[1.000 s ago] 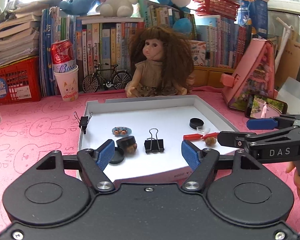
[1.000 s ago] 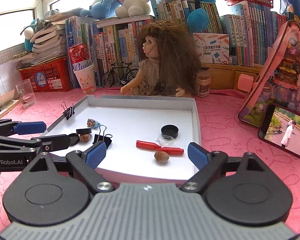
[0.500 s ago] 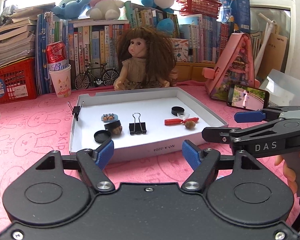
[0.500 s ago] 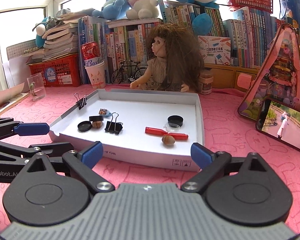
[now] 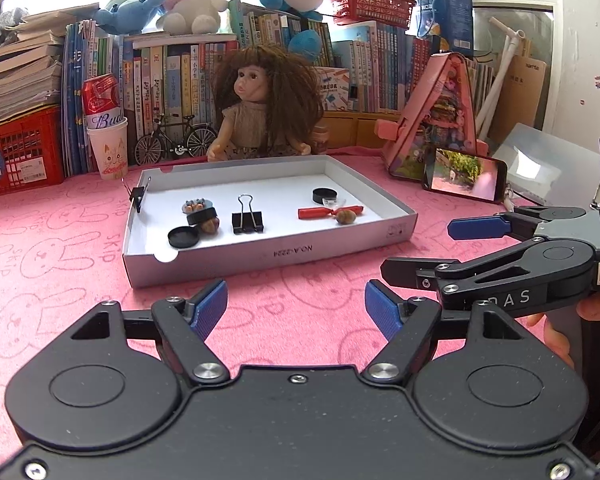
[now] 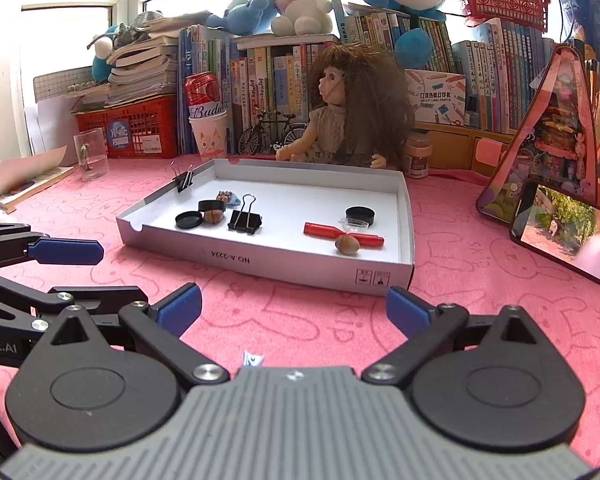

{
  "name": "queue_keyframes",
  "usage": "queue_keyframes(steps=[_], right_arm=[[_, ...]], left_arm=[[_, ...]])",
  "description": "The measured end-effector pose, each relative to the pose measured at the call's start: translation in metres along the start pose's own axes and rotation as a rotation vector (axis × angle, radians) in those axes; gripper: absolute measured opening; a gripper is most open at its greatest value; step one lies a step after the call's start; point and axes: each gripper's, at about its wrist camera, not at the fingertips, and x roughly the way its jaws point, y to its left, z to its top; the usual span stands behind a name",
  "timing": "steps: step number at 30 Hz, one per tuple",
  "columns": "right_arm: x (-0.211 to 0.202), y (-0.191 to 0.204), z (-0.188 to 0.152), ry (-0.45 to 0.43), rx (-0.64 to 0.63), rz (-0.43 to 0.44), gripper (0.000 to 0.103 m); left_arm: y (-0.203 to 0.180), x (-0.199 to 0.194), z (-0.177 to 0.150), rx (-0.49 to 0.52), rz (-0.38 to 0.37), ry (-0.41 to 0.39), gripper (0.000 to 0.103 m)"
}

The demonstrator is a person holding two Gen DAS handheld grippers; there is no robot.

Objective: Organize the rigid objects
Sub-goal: 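Move both tools back toward the remaining black lid and blue hair clip, then lower the left tool onto the black lid on the table and close it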

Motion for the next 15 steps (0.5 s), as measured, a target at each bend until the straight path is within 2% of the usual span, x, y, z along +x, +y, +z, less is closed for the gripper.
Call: queue_keyframes(steps=[15], right_arm=[[-0.005,-0.001,-0.026,0.016,-0.011,0.000,0.103]], left_arm=[[-0.012,-0.014,-0.029,0.049,-0.060,0.041,0.074]])
